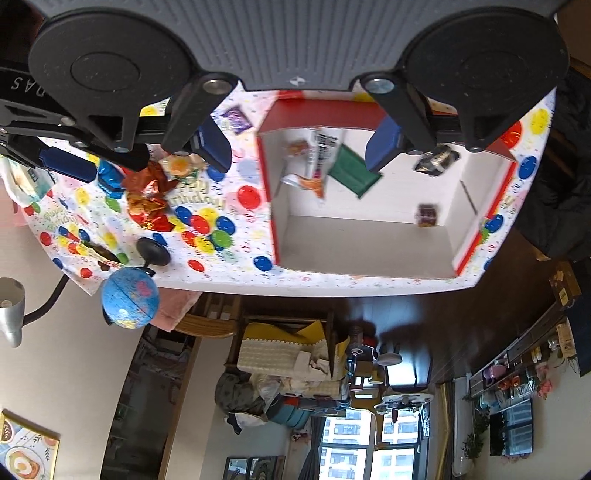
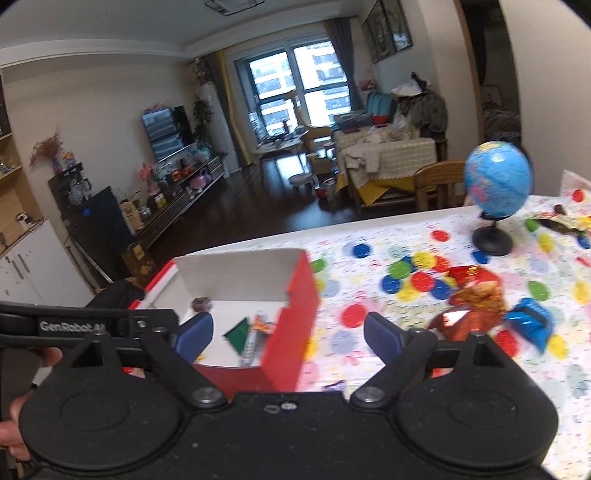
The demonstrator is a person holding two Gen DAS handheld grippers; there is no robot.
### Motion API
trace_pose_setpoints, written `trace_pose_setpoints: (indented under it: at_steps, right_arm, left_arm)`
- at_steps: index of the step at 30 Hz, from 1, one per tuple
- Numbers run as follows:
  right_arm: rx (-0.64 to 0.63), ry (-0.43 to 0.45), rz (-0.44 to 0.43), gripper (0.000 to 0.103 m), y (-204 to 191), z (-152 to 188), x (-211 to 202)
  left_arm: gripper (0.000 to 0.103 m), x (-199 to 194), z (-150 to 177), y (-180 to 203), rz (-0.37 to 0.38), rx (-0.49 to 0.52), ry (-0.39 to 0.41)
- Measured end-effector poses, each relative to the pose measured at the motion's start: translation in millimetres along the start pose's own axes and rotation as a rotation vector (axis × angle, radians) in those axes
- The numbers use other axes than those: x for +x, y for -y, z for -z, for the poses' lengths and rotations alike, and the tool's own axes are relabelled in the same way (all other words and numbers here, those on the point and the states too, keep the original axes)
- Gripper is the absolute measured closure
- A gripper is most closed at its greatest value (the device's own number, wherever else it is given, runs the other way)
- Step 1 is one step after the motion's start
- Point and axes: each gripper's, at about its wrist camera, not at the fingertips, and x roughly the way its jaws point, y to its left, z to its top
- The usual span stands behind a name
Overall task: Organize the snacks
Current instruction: 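Withdraw both tools from the box toward the remaining snacks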
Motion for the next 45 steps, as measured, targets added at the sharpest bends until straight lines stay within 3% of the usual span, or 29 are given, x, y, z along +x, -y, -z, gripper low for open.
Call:
trace_pose_setpoints:
  at_steps: [4,8,14,30,37,45]
  right_arm:
    - [0.026,0.009,0.042,0.009,28,2,-8]
    - [0.037,0.008,0.071,0.009,55,6,-12]
    - [0.032,-0.004,0.108,0.009,92,14,-16]
    - [0.016,-0.074,0.155,0.009,163,25,9]
    - [-0.055,-0.108,0.217,0.009,197,27,34]
    - [-0.158,-0.117,0.272,0.012,241,29,62]
  left_arm:
    - [0.014,7,5,21,0.025,-0.013,-0.005]
    - [0.0,14,10,42,0.05,-0.023,0.003]
    - [0.0,32,23,75,0.043,-0.024,-0.013]
    - [0.0,89,54,130,-0.172,-0.112,-0.069]
    - [0.0,110,61,138,-0.286,-0.196,-0.07]
    - [0.0,145,66,153,-0.342,-0.211,-0.117]
